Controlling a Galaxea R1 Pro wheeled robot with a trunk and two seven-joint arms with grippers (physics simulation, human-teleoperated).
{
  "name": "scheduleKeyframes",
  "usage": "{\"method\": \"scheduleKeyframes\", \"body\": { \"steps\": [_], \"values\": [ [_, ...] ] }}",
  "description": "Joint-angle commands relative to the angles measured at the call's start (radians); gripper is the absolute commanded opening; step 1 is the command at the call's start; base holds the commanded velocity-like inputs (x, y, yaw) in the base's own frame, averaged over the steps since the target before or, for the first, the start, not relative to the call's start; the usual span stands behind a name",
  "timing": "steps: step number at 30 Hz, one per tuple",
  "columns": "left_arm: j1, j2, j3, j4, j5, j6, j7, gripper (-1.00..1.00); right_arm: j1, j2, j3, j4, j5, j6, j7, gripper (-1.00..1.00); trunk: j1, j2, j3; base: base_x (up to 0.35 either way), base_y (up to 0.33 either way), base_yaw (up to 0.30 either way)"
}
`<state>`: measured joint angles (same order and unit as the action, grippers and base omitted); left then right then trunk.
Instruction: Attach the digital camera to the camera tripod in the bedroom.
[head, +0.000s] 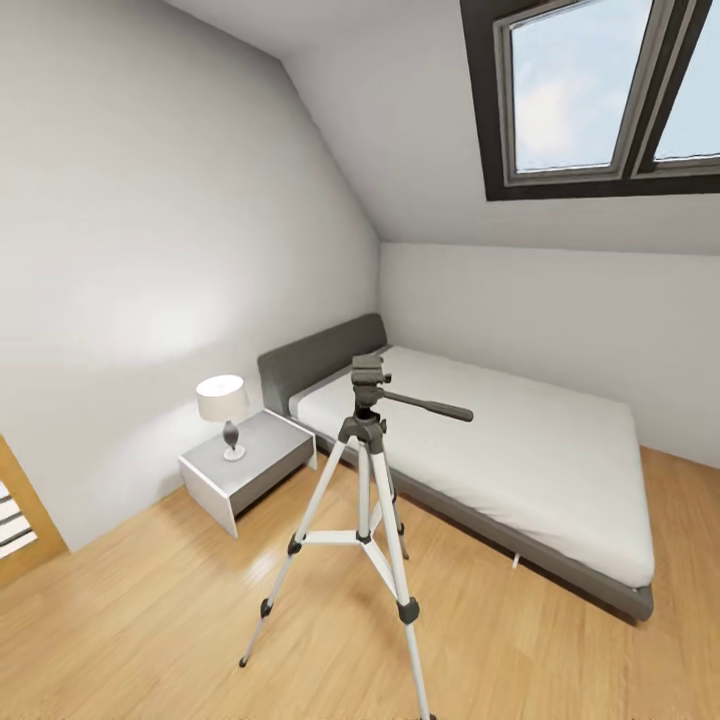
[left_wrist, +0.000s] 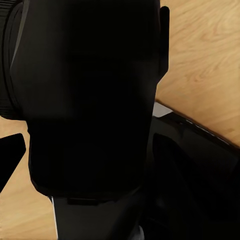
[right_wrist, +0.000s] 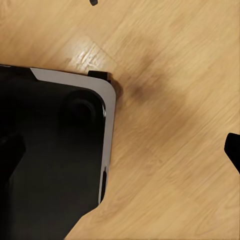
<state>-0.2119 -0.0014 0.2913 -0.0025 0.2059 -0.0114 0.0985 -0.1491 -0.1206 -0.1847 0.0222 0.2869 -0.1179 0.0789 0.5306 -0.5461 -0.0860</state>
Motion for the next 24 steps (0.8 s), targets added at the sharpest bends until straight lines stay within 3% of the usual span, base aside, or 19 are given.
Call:
{"method": "scheduleKeyframes", "body": {
  "steps": [1,24],
  "values": [
    [-0.001,0.0,-0.003,0.0,0.01,-0.001,0.001,-1.0,-0.001,-0.001,-0.009,0.002,0.008,-0.005,0.002,1.0,0.0,-0.002,-0.003,0.0,0.0,0.0],
    [-0.001,0.0,-0.003,0.001,0.009,-0.001,0.001,-1.0,-0.001,-0.001,-0.009,0.002,0.009,-0.005,0.002,1.0,0.0,-0.002,-0.04,0.0,0.0,0.0]
  ]
}}
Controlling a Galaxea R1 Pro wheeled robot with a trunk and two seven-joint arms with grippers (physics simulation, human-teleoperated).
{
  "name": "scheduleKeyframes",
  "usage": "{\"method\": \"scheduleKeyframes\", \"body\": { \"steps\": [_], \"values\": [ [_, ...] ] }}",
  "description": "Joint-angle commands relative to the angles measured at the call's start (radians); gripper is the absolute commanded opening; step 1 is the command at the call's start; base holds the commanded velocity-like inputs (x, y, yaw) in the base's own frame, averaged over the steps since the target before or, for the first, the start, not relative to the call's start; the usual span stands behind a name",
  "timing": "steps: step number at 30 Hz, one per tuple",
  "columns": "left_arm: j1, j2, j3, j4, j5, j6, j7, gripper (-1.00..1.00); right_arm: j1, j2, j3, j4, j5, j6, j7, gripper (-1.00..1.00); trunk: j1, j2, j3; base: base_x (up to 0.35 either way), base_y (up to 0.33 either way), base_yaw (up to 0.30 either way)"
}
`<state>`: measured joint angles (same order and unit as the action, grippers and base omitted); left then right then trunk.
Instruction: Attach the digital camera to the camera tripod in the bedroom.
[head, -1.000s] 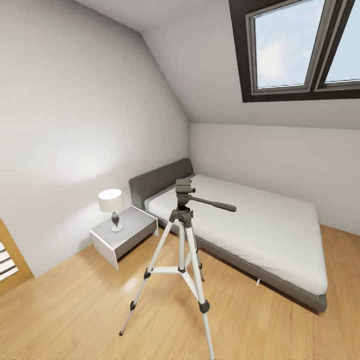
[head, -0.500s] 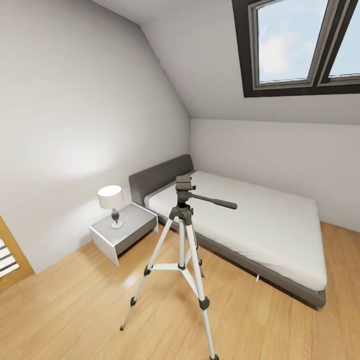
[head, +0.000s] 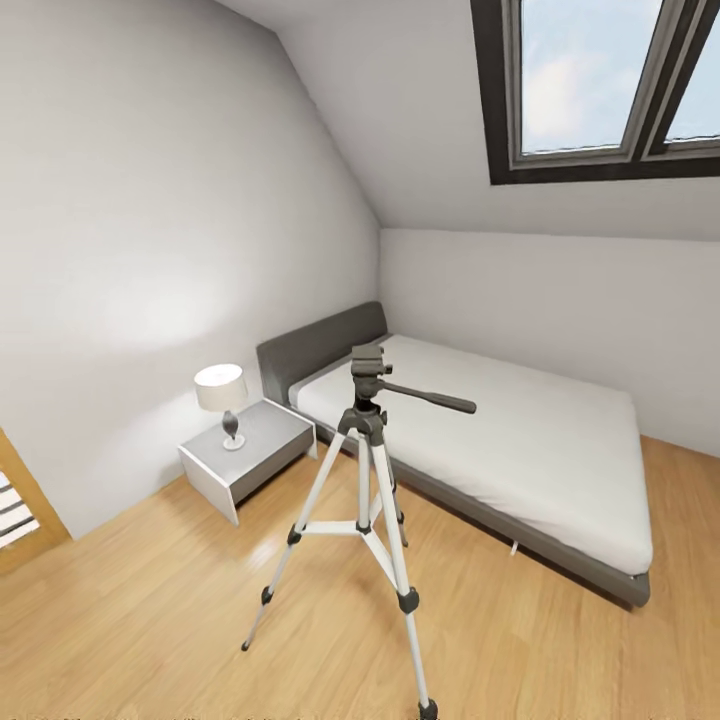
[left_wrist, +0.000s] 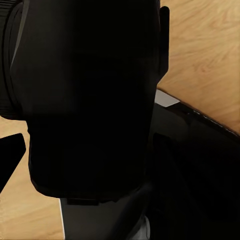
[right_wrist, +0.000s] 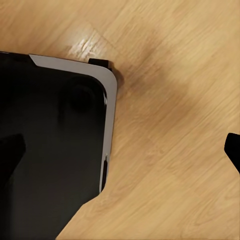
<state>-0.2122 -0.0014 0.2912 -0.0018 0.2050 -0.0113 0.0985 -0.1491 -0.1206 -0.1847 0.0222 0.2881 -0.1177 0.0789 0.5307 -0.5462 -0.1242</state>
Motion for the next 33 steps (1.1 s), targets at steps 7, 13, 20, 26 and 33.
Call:
{"method": "scheduleKeyframes", "body": {
  "steps": [7,13,20,26,33],
  "values": [
    [-0.001,0.0,-0.003,0.0,0.01,-0.001,0.001,-1.0,-0.001,-0.001,-0.009,0.002,0.008,-0.005,0.002,1.0,0.0,-0.002,-0.013,0.0,0.0,0.0],
    [-0.001,0.0,-0.003,0.0,0.01,-0.001,0.001,-1.0,-0.001,-0.001,-0.009,0.002,0.009,-0.005,0.002,1.0,0.0,-0.002,-0.022,0.0,0.0,0.0],
    [-0.001,0.0,-0.003,0.0,0.01,-0.001,0.001,-1.0,-0.001,-0.001,-0.009,0.002,0.009,-0.005,0.002,1.0,0.0,-0.002,-0.034,0.0,0.0,0.0],
    [-0.001,0.0,-0.003,-0.001,0.01,-0.002,0.001,-1.0,-0.001,-0.001,-0.009,0.002,0.009,-0.005,0.002,1.0,0.0,-0.002,-0.043,0.0,0.0,0.0],
    [-0.001,0.0,-0.003,0.0,0.01,-0.002,0.001,-1.0,-0.001,-0.001,-0.008,0.002,0.008,-0.002,0.005,1.0,0.0,-0.002,-0.047,0.0,0.0,0.0]
  ]
}}
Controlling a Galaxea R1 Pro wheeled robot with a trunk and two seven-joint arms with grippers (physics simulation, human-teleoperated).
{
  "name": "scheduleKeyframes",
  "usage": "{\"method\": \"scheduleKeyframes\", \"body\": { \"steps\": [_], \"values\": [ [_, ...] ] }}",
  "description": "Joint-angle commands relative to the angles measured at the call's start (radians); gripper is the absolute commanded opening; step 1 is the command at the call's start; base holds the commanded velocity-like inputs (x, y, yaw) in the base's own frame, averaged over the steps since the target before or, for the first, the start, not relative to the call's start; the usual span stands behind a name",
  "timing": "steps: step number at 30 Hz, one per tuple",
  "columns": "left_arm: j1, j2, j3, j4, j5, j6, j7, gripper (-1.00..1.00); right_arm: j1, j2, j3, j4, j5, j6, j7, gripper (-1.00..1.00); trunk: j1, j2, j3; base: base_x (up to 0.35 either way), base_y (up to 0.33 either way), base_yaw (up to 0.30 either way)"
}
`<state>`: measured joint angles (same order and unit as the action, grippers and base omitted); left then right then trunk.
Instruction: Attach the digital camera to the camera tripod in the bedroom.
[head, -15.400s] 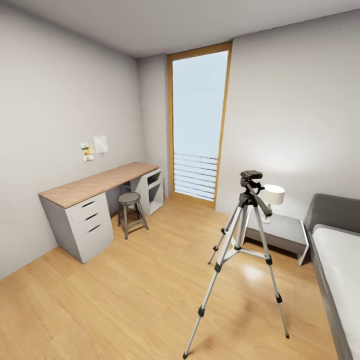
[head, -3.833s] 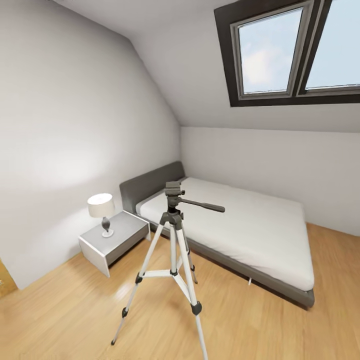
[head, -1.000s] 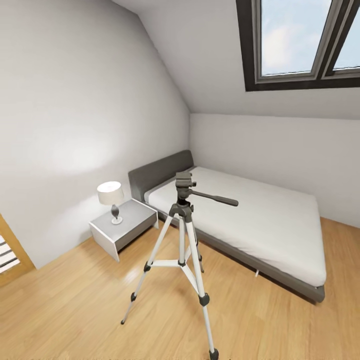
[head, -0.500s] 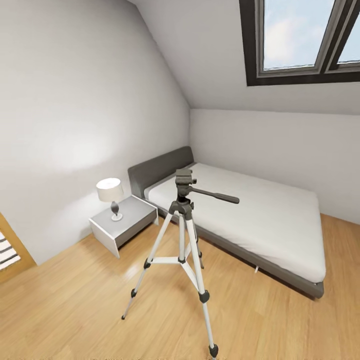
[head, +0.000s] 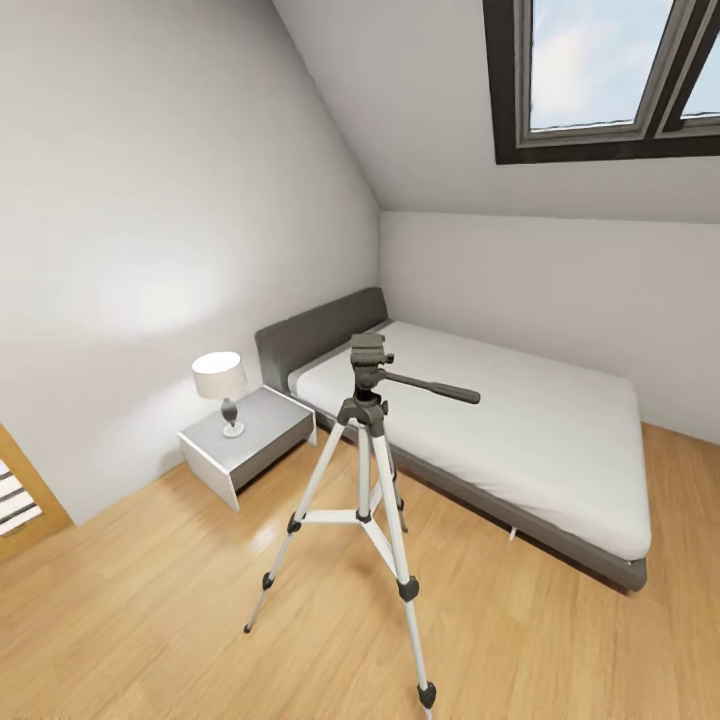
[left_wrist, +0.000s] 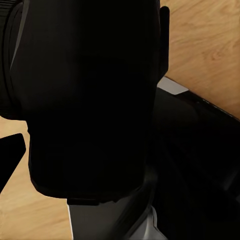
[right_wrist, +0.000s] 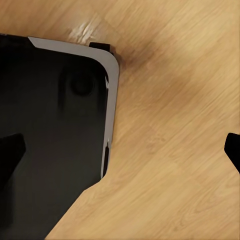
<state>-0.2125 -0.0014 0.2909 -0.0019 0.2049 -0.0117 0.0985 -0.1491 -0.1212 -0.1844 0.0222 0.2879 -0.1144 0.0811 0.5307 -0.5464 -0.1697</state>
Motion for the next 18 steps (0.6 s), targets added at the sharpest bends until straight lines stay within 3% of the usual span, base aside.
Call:
{"method": "scheduleKeyframes", "body": {
  "steps": [1,18],
  "values": [
    [-0.001,0.0,-0.002,0.0,0.01,-0.001,0.001,-1.0,-0.001,0.0,-0.008,0.002,0.008,-0.004,0.002,1.0,0.0,-0.002,-0.002,0.0,0.0,0.0],
    [-0.001,0.0,-0.002,0.0,0.01,-0.001,0.001,-1.0,-0.001,0.002,-0.011,0.002,0.007,-0.005,0.002,1.0,0.0,-0.002,-0.003,0.0,0.0,0.0]
  ]
}}
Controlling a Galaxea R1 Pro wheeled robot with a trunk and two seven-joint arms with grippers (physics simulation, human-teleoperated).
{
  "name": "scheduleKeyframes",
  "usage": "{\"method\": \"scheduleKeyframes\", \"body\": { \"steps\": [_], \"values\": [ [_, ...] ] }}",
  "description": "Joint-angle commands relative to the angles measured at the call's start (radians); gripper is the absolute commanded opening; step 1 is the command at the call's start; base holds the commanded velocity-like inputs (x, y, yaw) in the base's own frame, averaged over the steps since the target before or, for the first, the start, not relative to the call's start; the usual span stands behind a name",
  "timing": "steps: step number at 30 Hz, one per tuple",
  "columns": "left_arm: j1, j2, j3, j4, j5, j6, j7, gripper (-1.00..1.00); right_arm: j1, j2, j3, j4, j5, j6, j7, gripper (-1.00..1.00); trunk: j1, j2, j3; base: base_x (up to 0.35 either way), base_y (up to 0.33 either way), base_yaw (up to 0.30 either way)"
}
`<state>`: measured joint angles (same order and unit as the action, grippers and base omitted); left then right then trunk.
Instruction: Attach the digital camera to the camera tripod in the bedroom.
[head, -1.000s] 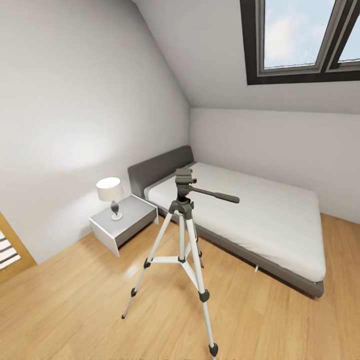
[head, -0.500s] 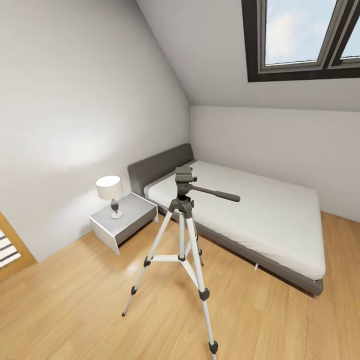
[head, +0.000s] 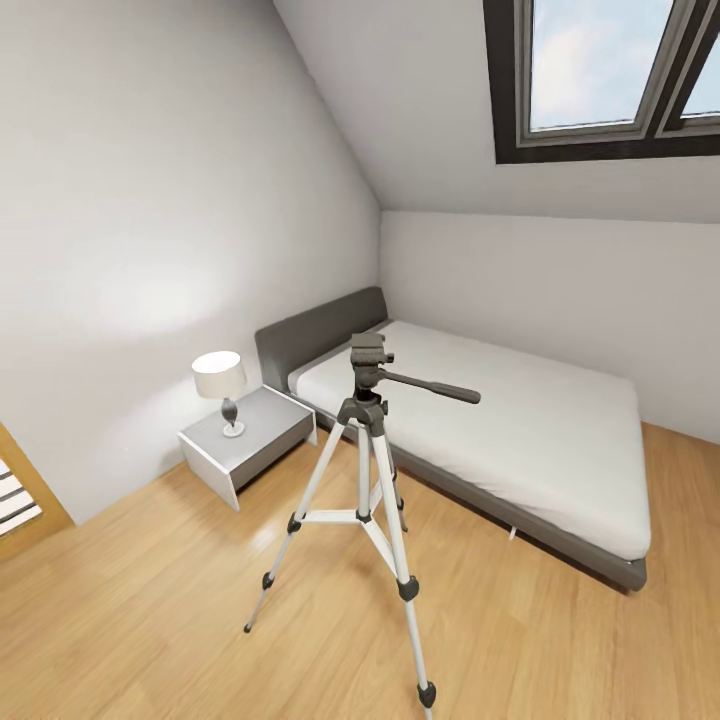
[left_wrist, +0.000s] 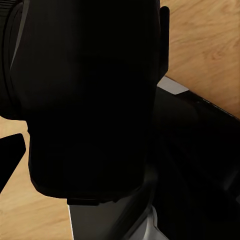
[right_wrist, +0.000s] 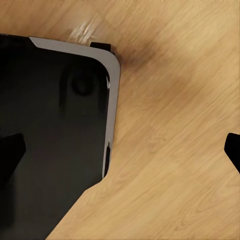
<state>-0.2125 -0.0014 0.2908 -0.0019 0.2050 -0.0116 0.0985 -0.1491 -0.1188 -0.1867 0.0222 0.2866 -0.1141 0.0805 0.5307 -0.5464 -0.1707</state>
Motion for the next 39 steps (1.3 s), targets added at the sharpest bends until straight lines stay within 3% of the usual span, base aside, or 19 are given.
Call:
{"method": "scheduleKeyframes", "body": {
  "steps": [1,10,13,14,17,18,19,20,22,23,26,28,30,31,36,37,39],
  "values": [
    [-0.001,0.0,-0.002,0.0,0.01,-0.001,0.001,-1.0,-0.001,0.0,-0.009,0.002,0.008,-0.005,0.002,1.0,0.0,-0.001,-0.002,0.0,0.0,0.0],
    [0.0,-0.001,-0.003,0.0,0.01,-0.001,0.001,-1.0,-0.001,-0.005,-0.007,-0.006,0.016,0.006,-0.014,1.0,0.0,-0.001,-0.002,0.0,0.0,0.0],
    [-0.001,-0.001,-0.004,0.0,0.009,-0.001,0.001,-1.0,-0.001,-0.004,-0.001,-0.061,0.032,0.023,-0.02,1.0,0.0,-0.001,-0.002,0.0,0.0,0.0],
    [-0.001,-0.002,-0.004,0.0,0.008,-0.001,0.001,-1.0,-0.001,0.008,0.002,-0.456,0.038,0.183,0.018,1.0,0.0,-0.001,-0.002,0.0,0.0,0.0],
    [0.0,-0.002,-0.004,0.0,0.008,-0.001,0.001,-1.0,0.001,0.028,0.002,-0.677,0.034,0.348,0.07,1.0,0.0,-0.001,-0.002,0.0,0.0,0.0],
    [0.0,-0.002,-0.003,0.0,0.008,-0.001,0.001,-1.0,0.003,0.038,0.001,-0.841,0.023,0.492,0.125,1.0,0.0,-0.001,-0.002,0.0,0.0,0.0],
    [0.0,-0.002,-0.003,0.0,0.008,-0.001,0.001,-1.0,0.002,0.04,0.0,-0.895,0.014,0.544,0.148,1.0,0.0,-0.001,-0.002,0.0,0.0,0.0],
    [0.0,-0.002,-0.003,0.0,0.008,-0.001,0.001,-1.0,-0.003,0.043,-0.001,-0.997,-0.01,0.649,0.199,1.0,0.0,-0.001,-0.002,0.0,0.0,0.0],
    [0.0,-0.002,-0.003,0.0,0.008,-0.001,0.001,-1.0,-0.015,0.045,-0.001,-1.093,-0.042,0.756,0.252,1.0,0.0,-0.001,-0.002,0.0,0.0,0.0],
    [0.0,-0.002,-0.004,0.0,0.008,-0.001,0.001,-1.0,-0.034,0.047,0.0,-1.18,-0.074,0.855,0.298,1.0,0.0,-0.001,-0.002,0.0,0.0,0.0],
    [0.0,-0.002,-0.004,0.0,0.008,-0.001,0.001,-1.0,-0.091,0.053,0.004,-1.332,-0.115,1.005,0.356,1.0,0.0,-0.001,-0.002,0.0,0.0,0.0],
    [0.0,-0.002,-0.004,0.0,0.008,-0.001,0.001,-1.0,-0.119,0.063,0.005,-1.402,-0.125,1.048,0.369,1.0,0.0,-0.001,-0.002,0.0,0.0,0.0],
    [0.0,-0.002,-0.004,0.0,0.008,-0.001,0.001,-1.0,-0.155,0.086,0.007,-1.495,-0.133,1.084,0.38,1.0,0.0,-0.001,-0.002,0.0,0.0,0.0],
    [-0.001,-0.002,-0.004,0.0,0.008,-0.001,0.001,-1.0,-0.187,0.11,0.009,-1.544,-0.138,1.102,0.386,1.0,0.0,-0.001,-0.002,0.0,0.0,0.0],
    [-0.001,-0.002,-0.004,0.0,0.008,-0.001,0.001,-1.0,-0.228,0.148,0.032,-1.574,-0.141,1.105,0.388,1.0,0.0,-0.001,-0.002,0.0,0.0,0.0],
    [-0.001,-0.002,-0.003,0.0,0.007,-0.001,0.001,-1.0,-0.238,0.164,0.075,-1.583,-0.138,1.07,0.384,1.0,0.0,-0.001,-0.002,0.0,0.0,0.0],
    [0.0,-0.002,-0.003,0.0,0.007,-0.001,0.001,-1.0,-0.241,0.169,0.112,-1.585,-0.137,1.038,0.383,1.0,0.0,-0.001,-0.002,0.0,0.0,0.0]
  ]
}}
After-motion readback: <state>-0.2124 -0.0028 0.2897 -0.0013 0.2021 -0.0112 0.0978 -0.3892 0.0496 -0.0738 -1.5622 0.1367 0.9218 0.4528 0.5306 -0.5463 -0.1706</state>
